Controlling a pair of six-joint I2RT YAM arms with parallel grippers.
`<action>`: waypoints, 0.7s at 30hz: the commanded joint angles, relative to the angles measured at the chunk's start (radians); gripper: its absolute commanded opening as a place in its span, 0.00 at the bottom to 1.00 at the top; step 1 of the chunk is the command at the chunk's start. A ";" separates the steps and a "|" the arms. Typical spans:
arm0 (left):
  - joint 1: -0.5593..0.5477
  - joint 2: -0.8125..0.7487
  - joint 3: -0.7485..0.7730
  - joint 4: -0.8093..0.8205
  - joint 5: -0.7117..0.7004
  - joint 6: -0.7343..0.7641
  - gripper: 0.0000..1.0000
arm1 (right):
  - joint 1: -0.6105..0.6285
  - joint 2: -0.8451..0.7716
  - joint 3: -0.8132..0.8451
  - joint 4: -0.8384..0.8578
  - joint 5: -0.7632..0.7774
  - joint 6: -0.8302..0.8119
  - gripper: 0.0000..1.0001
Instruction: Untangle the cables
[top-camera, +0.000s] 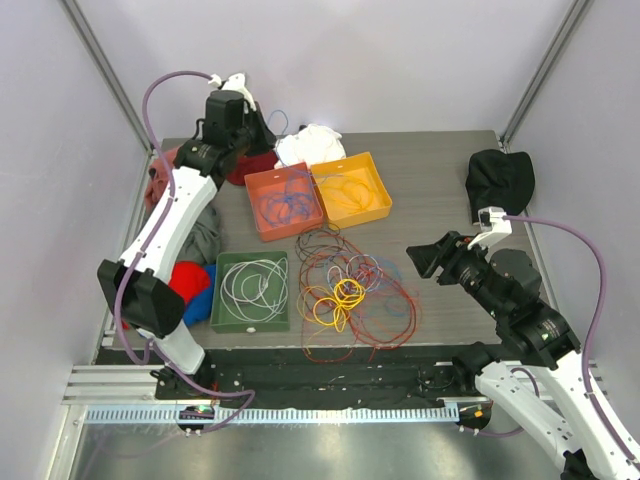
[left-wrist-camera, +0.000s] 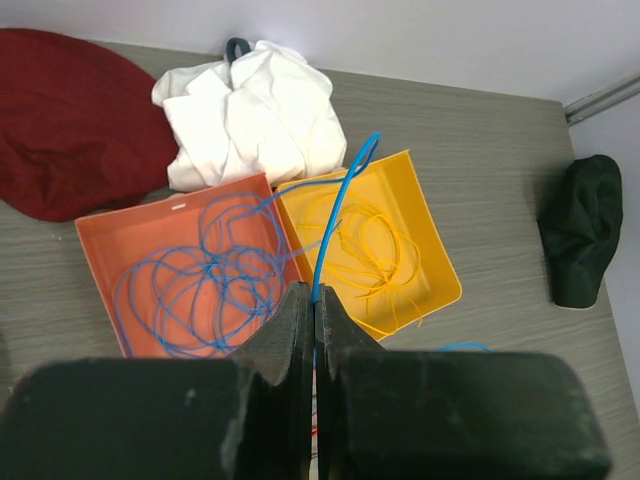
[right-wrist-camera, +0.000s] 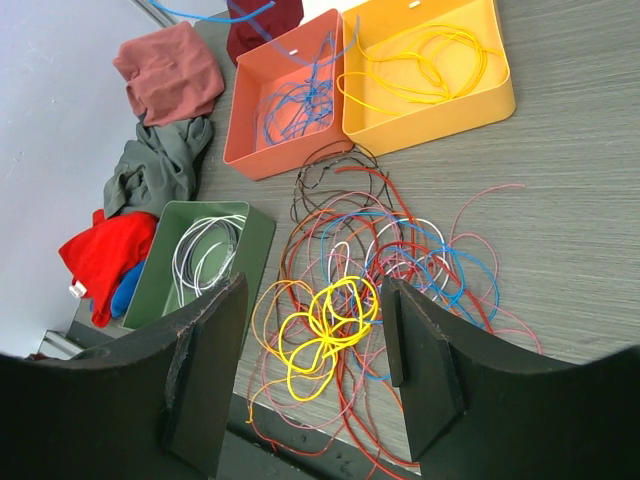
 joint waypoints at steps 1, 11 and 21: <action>0.025 -0.004 -0.026 0.048 0.015 0.003 0.00 | 0.005 -0.002 -0.004 0.017 0.023 -0.017 0.64; 0.042 0.020 -0.100 0.034 -0.072 0.039 0.00 | 0.006 -0.016 -0.012 0.002 0.036 -0.019 0.64; 0.050 0.052 -0.095 -0.040 -0.181 0.107 0.00 | 0.006 -0.016 -0.033 0.005 0.040 -0.025 0.64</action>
